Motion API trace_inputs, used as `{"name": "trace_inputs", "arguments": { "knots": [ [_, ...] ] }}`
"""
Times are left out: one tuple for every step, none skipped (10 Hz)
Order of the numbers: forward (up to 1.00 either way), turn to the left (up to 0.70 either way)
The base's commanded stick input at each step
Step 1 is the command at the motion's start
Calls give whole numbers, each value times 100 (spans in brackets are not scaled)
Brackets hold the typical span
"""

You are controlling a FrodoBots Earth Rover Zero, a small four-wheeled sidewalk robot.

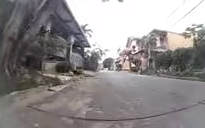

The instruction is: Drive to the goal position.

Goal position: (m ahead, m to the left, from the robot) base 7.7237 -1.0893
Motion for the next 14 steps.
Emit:
{"name": "trace_inputs", "arguments": {
  "knots": [
    [100, 0],
    [100, 0],
    [100, 0],
    [100, 0],
    [100, 0],
    [100, 0],
    [100, 0],
    [100, 0],
    [100, -5],
    [100, -21],
    [100, -29],
    [100, 0],
    [100, 0],
    [100, 0]
  ]
}}
